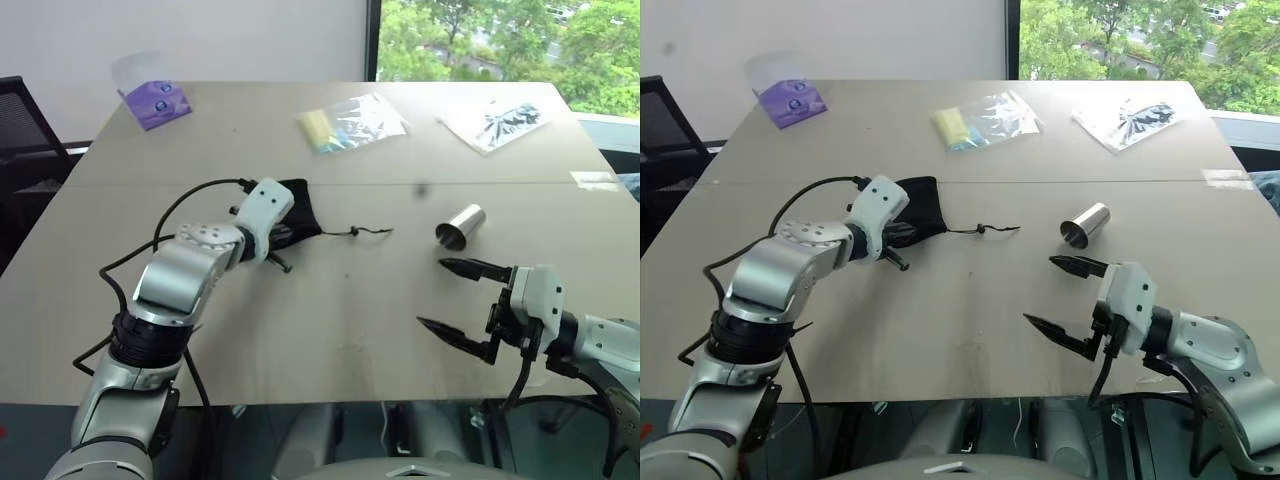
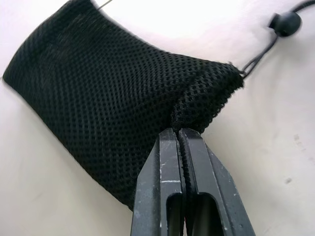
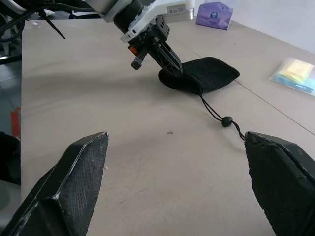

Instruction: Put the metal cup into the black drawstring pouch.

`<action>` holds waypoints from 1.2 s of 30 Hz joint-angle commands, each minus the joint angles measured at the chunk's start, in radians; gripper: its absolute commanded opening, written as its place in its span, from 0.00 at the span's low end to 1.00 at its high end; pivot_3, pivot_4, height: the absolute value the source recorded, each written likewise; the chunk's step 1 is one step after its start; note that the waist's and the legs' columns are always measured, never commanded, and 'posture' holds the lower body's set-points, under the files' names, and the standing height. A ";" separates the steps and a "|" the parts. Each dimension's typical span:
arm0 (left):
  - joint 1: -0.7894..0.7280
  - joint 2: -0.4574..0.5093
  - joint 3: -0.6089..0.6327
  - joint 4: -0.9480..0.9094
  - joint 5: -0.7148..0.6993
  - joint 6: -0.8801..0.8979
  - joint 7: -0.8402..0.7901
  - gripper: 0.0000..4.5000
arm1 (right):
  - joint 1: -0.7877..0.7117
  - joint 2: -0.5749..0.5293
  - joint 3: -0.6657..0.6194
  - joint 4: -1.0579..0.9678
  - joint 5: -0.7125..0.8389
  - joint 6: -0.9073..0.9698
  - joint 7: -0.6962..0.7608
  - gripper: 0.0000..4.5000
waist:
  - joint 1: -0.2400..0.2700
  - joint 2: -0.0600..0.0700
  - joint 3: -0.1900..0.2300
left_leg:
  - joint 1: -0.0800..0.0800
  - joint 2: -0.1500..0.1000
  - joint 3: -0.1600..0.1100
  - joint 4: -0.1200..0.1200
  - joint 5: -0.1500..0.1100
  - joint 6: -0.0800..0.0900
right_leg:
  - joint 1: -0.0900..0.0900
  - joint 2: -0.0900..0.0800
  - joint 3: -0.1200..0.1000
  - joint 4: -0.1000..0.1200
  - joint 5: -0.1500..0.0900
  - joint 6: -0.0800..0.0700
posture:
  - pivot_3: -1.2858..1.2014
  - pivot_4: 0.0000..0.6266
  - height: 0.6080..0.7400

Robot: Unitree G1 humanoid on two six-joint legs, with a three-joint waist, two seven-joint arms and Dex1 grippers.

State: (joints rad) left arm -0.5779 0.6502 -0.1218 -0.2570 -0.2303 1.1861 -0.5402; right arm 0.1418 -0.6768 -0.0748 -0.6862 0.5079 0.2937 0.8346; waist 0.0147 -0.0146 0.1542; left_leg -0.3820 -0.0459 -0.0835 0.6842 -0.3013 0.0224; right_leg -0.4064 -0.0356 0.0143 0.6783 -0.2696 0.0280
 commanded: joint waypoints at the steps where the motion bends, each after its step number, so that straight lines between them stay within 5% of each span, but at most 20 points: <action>1: -0.044 0.010 0.071 0.055 -0.070 0.019 -0.068 0.01 | -0.006 0.012 0.007 -0.011 -0.009 -0.035 -0.001 1.00 | -0.001 0.000 0.000 | 0.000 0.000 0.000 0.000 0.000 0.000 | 0.000 0.000 0.000 0.000 0.000 0.000 | 0.52 0.24 1.00; 12: -0.149 0.009 0.197 0.307 -0.204 0.125 -0.140 0.01 | -0.003 0.059 0.056 -0.017 -0.046 -0.049 -0.039 1.00 | -0.004 0.000 0.000 | 0.000 0.000 0.000 0.000 0.000 0.000 | 0.000 0.000 0.000 0.001 0.000 0.000 | 0.52 0.24 1.00; 19: -0.196 0.002 0.208 0.348 -0.245 0.155 -0.148 0.01 | -0.008 0.096 0.080 -0.020 -0.078 -0.050 -0.088 1.00 | -0.003 0.000 0.000 | 0.000 0.000 0.000 0.000 0.000 0.000 | -0.001 0.000 0.000 0.001 0.000 0.000 | 0.52 0.24 1.00; 28: -0.229 -0.025 0.373 0.419 -0.393 0.356 -0.174 0.01 | -0.046 0.104 0.093 -0.011 -0.089 -0.033 -0.114 1.00 | -0.016 0.000 0.000 | -0.001 0.000 0.000 0.000 0.000 0.000 | -0.002 0.000 0.000 0.002 0.000 0.000 | 0.52 0.24 1.00; 36: -0.261 -0.072 0.323 0.383 -0.334 0.265 -0.067 0.01 | -0.101 0.119 0.097 0.017 -0.182 -0.010 -0.202 1.00 | -0.020 0.000 0.000 | -0.001 -0.001 0.000 0.001 0.000 0.000 | -0.002 0.000 0.001 0.002 0.000 0.000 | 0.52 0.24 1.00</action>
State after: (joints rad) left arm -0.8227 0.5794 0.2122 0.1644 -0.5767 1.4897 -0.6302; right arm 0.0525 -0.5574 0.0285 -0.6559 0.3530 0.2766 0.6662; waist -0.0056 -0.0146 0.1541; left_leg -0.3826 -0.0466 -0.0833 0.6850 -0.3011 0.0221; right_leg -0.4086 -0.0357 0.0151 0.6805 -0.2695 0.0280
